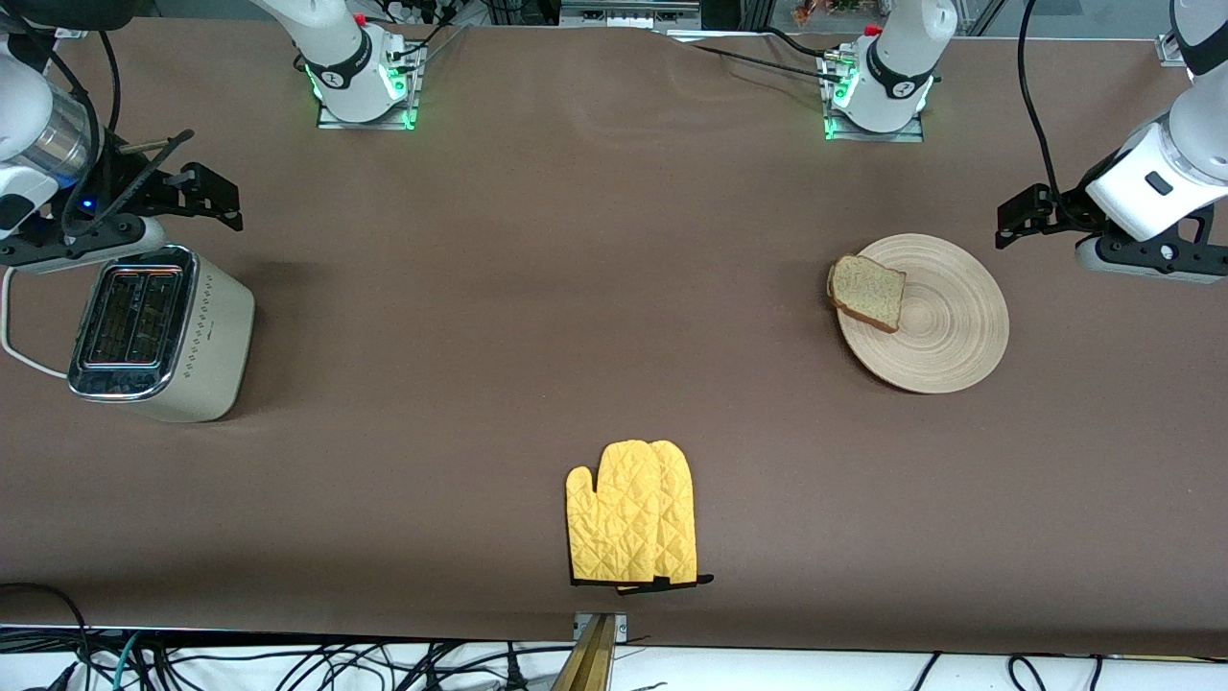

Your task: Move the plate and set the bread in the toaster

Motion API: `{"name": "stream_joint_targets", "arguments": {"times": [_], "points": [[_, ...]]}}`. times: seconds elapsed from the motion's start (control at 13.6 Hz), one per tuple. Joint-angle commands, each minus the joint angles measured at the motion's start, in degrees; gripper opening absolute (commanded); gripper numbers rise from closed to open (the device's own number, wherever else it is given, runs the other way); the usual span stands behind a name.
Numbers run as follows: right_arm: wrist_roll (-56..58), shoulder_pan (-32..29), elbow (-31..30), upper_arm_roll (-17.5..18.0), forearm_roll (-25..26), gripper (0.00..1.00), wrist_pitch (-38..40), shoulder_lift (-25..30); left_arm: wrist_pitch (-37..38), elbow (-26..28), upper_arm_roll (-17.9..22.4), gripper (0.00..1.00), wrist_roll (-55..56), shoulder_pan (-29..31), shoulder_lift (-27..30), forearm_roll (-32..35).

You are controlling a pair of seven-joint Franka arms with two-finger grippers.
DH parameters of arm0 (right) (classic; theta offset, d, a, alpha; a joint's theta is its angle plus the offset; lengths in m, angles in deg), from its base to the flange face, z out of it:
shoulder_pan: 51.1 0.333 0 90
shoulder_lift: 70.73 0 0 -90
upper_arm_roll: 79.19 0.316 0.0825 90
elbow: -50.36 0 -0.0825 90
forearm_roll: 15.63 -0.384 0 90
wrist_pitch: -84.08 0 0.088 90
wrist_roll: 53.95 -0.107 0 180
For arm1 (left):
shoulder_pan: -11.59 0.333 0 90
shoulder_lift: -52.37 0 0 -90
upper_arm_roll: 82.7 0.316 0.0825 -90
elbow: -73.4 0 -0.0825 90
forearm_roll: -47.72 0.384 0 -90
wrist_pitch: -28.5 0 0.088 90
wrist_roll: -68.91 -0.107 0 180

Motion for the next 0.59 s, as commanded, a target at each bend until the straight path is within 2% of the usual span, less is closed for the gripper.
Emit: {"name": "stream_joint_targets", "arguments": {"times": [0.0,0.52], "points": [[-0.94,-0.21,0.61,0.75,0.08,1.00,0.63,0.48,1.53,-1.96,-0.22,1.00,0.60,0.10,-0.78,-0.74],[-0.06,-0.39,0.88,0.66,0.17,1.00,0.37,0.39,1.53,-1.87,-0.31,1.00,0.60,0.01,-0.78,-0.83]]}}
